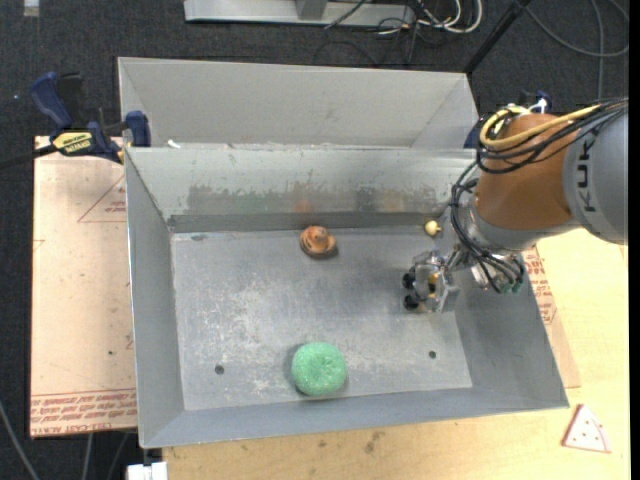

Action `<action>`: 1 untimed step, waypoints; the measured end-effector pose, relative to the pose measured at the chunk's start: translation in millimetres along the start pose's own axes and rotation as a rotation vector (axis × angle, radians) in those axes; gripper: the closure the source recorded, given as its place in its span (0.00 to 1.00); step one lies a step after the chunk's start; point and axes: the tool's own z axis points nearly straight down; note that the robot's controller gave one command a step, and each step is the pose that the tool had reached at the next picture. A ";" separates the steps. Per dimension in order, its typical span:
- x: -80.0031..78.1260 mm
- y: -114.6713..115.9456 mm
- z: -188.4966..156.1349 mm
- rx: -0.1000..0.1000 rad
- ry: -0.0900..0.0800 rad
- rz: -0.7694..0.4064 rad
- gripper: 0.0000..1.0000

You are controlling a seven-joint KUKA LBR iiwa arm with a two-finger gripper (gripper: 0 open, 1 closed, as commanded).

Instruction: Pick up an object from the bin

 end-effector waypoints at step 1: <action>-11.4 -4.1 -38.2 -0.002 0.008 0.000 1.00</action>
Offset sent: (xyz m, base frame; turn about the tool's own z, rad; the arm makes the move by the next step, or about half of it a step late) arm -0.0031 -0.0072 0.0802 -0.0071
